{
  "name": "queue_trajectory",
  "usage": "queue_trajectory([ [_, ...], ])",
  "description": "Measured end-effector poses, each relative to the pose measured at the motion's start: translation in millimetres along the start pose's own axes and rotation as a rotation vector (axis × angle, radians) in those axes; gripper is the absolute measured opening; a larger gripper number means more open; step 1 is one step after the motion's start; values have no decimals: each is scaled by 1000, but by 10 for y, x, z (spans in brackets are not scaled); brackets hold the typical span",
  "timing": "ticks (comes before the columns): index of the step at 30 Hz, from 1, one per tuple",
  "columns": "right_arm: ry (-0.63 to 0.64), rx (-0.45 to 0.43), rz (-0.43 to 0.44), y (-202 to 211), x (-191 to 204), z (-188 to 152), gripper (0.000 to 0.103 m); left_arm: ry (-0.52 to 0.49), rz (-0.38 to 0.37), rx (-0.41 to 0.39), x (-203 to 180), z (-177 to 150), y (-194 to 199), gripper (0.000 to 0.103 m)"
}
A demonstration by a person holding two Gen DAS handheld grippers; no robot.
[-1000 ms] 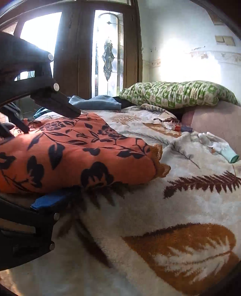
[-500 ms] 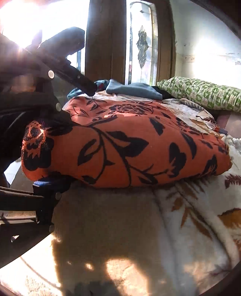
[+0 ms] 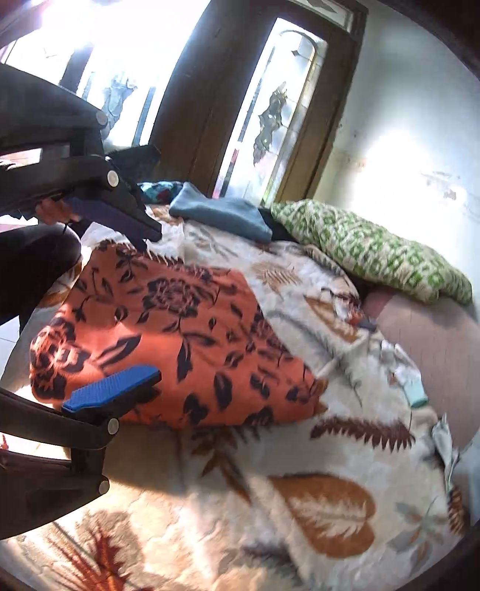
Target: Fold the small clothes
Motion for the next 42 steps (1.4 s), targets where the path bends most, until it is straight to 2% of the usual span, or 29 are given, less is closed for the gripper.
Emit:
queue_trajectory([
  [3, 65, 80, 6, -525, 186, 2, 74, 42, -48, 23, -35, 170, -236, 71],
  [6, 77, 191, -43, -985, 50, -189, 74, 52, -21, 26, -37, 348, -459, 72],
  [10, 105, 169, -32, -968, -45, -298, 75, 16, 37, 62, -16, 423, -755, 72],
  [11, 96, 175, -22, -953, -73, -296, 75, -7, 59, 72, -6, 394, -807, 63],
  [12, 87, 183, -10, -939, -109, -290, 75, -18, 47, 81, -15, 356, -830, 26],
  [13, 76, 191, 3, -912, -144, -276, 75, -39, 42, 57, -62, 339, -782, 25],
  [15, 62, 197, 17, -883, -192, -266, 75, -146, 36, -22, -257, 315, -609, 24],
  [17, 66, 198, 16, -855, -214, -271, 75, -157, 57, -36, -255, 293, -619, 25],
  [18, 72, 199, 10, -850, -218, -279, 75, -122, 102, 4, -132, 288, -734, 29],
  [19, 73, 197, 6, -887, -184, -271, 75, -39, 109, 57, 55, 274, -853, 39],
  [20, 74, 197, 5, -889, -181, -276, 75, 65, 46, 55, 209, 285, -841, 39],
  [21, 75, 199, 2, -919, -157, -272, 75, 125, 18, 64, 255, 316, -784, 40],
  [22, 78, 201, -5, -928, -144, -267, 75, 149, 24, 59, 246, 343, -688, 42],
  [23, 78, 203, -8, -923, -136, -264, 75, 139, 24, 21, 193, 357, -550, 43],
  [24, 76, 203, -7, -910, -138, -260, 75, 108, -1, -16, 125, 343, -400, 50],
  [25, 69, 201, -4, -918, -140, -249, 75, 79, -27, -30, 66, 301, -264, 65],
  [27, 48, 199, 5, -947, -154, -224, 75, 50, -33, -16, 18, 160, -41, 82],
  [30, 36, 197, 8, -944, -163, -209, 75, 53, 11, -8, 72, -119, 180, 83],
  [34, 31, 187, 9, -935, -167, -212, 75, 92, 58, 88, 264, -483, 86, 83],
  [35, 27, 184, 8, -937, -164, -214, 75, 102, 79, 98, 308, -536, 45, 81],
  [36, 24, 184, 7, -933, -166, -213, 75, 85, 97, 81, 301, -554, 58, 73],
  [37, 23, 185, 8, -931, -163, -211, 75, 50, 114, 68, 250, -567, 100, 27],
  [38, 22, 187, 10, -927, -163, -208, 75, 15, 107, 69, 174, -567, 132, 22],
  [40, 15, 189, 12, -917, -171, -205, 75, -71, 108, 5, -18, -576, 266, 22],
  [42, 5, 188, 11, -913, -186, -196, 75, -118, 161, -9, -71, -641, 253, 22],
])
Point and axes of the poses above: each gripper's, at about its wrist camera, not at the fingertips, and y roughly against the way its jaws point, x to its left, z to its top, the point moved 1 cm from there along -y, roughly the way its jaws point, and after that the axes turned 9 degrees about -x, right-handed, at the moved point
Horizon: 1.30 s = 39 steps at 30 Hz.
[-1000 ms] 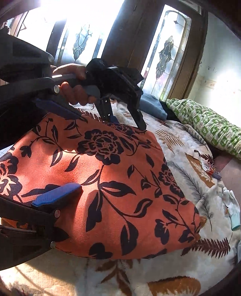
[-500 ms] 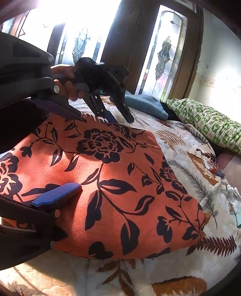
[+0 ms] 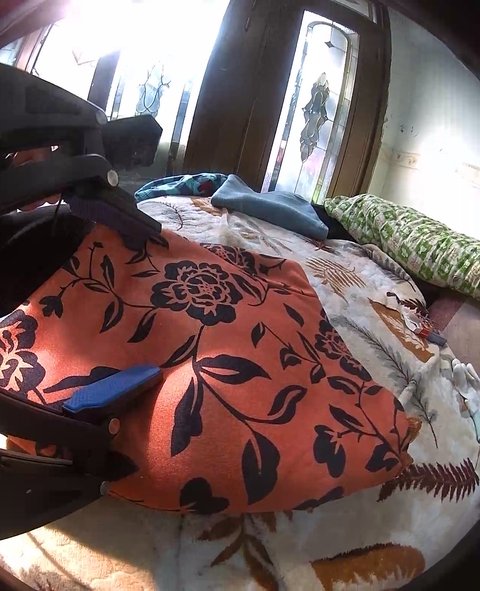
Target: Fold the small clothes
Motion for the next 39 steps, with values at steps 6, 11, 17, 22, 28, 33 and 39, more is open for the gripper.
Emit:
queue_trajectory([
  [6, 135, 7, -138, -62, 246, -73, 75, 184, -4, 7, 319, -76, -112, 36],
  [11, 241, -111, -136, 378, 473, -143, 81, 74, 15, -115, 74, 158, 189, 90],
  [17, -55, -198, -209, 758, -408, 21, 86, -4, 34, -10, 11, 427, -268, 91],
  [22, -127, -142, -137, 521, -653, 104, 86, -29, 70, 56, 7, 374, -574, 88],
  [28, -12, -8, -181, 0, -472, 12, 58, -76, 90, 92, -286, 376, -475, 27],
  [33, 133, -95, -213, 402, -71, 51, 45, -247, 80, -49, -1039, 330, -105, 25],
  [39, 261, -244, -207, 1251, 178, 223, 45, -327, 59, -169, -1865, 314, 16, 25],
])
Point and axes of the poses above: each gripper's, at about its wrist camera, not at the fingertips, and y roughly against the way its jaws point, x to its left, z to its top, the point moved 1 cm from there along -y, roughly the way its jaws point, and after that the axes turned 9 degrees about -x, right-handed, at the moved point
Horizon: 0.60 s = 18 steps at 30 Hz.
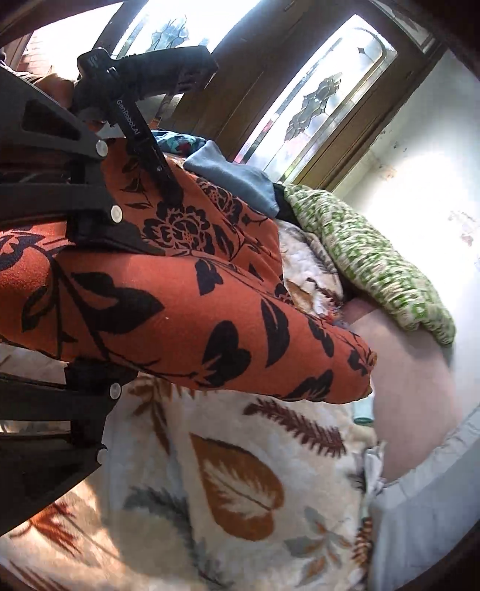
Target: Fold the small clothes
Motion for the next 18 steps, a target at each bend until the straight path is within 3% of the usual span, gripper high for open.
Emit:
queue_trajectory([
  [8, 25, -61, -45, 419, -383, 266, 45, -61, -16, -6, -492, 4, -327, 25],
  [16, -47, -19, -27, 203, -801, 172, 46, -67, 26, 60, -385, -224, -630, 26],
  [18, -94, 15, -24, 60, -952, 66, 47, -58, 42, 118, -311, -382, -806, 29],
])
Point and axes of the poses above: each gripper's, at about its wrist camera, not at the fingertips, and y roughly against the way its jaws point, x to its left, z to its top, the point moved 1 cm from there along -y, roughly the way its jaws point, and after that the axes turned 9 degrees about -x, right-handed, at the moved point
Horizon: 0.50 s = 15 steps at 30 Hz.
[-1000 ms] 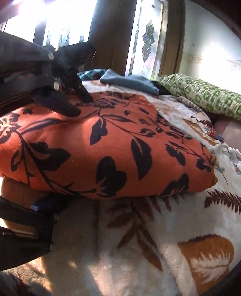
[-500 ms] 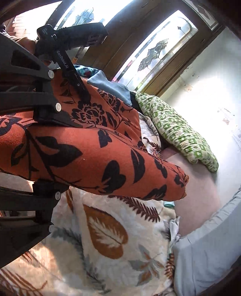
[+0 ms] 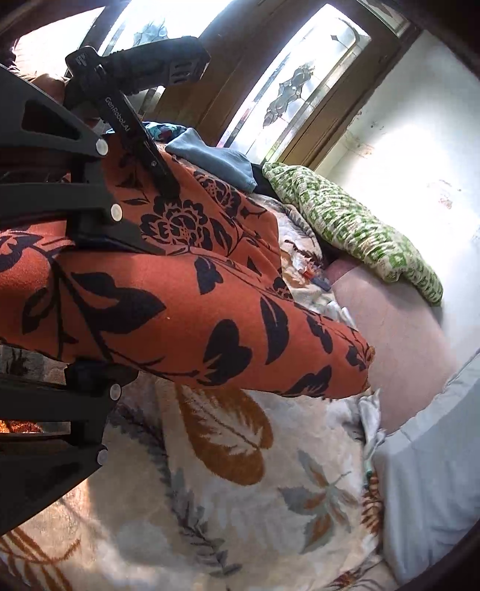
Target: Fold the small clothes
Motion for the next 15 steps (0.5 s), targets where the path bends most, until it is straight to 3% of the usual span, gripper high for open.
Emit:
queue_trajectory([
  [3, -72, 89, -71, -298, -308, -203, 58, -23, 61, 199, 96, -335, -472, 43],
  [5, -101, 177, -192, -501, -519, -381, 72, 3, 62, 123, 187, -377, -382, 55],
  [6, -114, 158, -174, -491, -551, -424, 73, -6, 79, 121, 197, -359, -335, 60],
  [8, -109, 120, -181, -383, -506, -409, 73, -11, 66, 108, 192, -273, -221, 60],
  [13, 12, 31, -233, -90, -168, -195, 73, -32, 75, -85, 166, -41, 264, 61],
  [15, 42, -41, -223, 83, 6, -111, 73, -68, 74, -108, 137, -51, 293, 64],
])
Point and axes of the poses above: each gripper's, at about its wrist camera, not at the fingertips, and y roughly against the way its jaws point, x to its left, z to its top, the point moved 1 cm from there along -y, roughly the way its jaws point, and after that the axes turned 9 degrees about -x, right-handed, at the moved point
